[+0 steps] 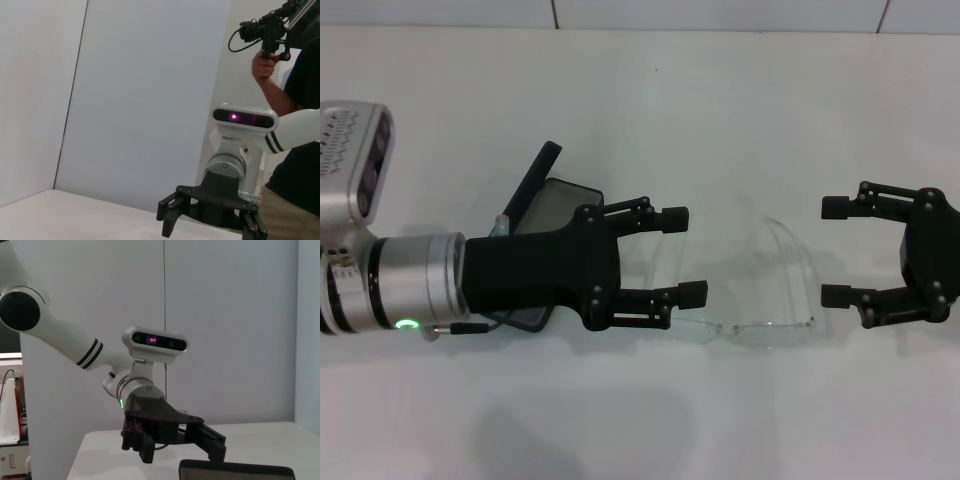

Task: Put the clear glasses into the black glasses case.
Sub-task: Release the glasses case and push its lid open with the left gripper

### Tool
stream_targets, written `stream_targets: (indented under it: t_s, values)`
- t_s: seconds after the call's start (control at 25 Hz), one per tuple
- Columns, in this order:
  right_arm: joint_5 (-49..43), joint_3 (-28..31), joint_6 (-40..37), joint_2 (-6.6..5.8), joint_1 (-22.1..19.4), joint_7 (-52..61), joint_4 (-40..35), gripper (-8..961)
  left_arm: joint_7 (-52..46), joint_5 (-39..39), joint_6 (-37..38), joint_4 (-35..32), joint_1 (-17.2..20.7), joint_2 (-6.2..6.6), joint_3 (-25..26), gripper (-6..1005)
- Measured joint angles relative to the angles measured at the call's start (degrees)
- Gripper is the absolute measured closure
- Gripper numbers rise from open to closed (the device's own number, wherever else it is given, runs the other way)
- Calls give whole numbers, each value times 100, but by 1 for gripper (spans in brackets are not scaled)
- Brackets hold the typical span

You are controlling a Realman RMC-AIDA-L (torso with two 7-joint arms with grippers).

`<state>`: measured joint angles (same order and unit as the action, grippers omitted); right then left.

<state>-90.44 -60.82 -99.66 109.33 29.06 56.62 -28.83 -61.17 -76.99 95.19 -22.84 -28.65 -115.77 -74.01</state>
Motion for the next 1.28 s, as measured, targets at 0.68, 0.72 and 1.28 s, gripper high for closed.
stream_targets:
  t_s: [0.68,0.72,1.28]
  values:
    - [0,0,28,0,3,-61,0,78,-1803,-27,-34,-857,62,210,510,162]
    - [0,0,28,0,3,-61,1,79,-2260,-114,-101,-1067,67,294,617,163]
    - [-139,53,36,-19,-59,-70,-8,89,-4718,-3824,-1201,-2873,100,-7,2290,181]
